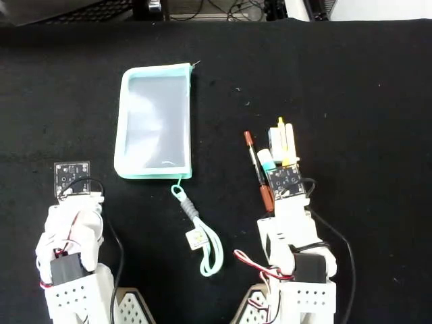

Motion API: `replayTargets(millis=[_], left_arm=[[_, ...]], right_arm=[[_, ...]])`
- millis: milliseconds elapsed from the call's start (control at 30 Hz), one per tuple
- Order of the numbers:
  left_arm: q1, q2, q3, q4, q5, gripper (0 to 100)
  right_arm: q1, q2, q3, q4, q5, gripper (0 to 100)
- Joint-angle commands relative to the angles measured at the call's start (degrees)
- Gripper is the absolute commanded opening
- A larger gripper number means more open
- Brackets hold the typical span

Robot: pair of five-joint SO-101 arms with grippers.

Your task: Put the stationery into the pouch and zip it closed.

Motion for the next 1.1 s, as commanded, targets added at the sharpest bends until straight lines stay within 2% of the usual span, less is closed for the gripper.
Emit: replayTargets(millis=[0, 233, 300, 400, 600, 667, 767, 833, 967, 1067], left_arm=[[-0.4, 0.3, 0.9, 0.7, -0.4, 4], [-0.4, 0.3, 0.9, 0.8, -0.4, 4], [-0.4, 0.3, 0.9, 0.8, -0.2, 7], [-0.7, 0.3, 0.9, 1.0, 0.1, 11], [-2.3, -0.1, 0.9, 1.6, -0.2, 12], [-2.3, -0.1, 0.9, 1.6, -0.2, 12], [-2.3, -0.1, 0.9, 1.6, -0.2, 12], [-2.3, -0.1, 0.9, 1.6, -0.2, 12], [-2.3, -0.1, 0.9, 1.6, -0.2, 12], [-2.3, 0.0, 0.9, 1.6, -0.2, 12]], right_arm=[[-0.7, -1.5, -0.1, 0.2, 0.0, 1.7], [-5.1, -1.5, -0.1, 0.1, -0.2, 1.7], [-6.1, -1.5, -0.1, 0.1, -0.2, 1.5], [-10.0, -1.5, -0.1, 0.1, -0.2, 1.5], [-16.7, -1.5, -0.2, -3.8, 0.4, 2.1], [-19.1, -1.5, -0.2, -5.0, 2.2, 5.3], [-20.1, -1.5, -0.2, -10.2, 11.1, 17.5], [-20.0, -1.5, -0.2, -13.8, 13.9, 24.4], [-19.1, -1.5, -2.2, -18.1, 12.2, 25.7], [-18.8, -1.2, -11.0, -18.5, 11.1, 25.7]])
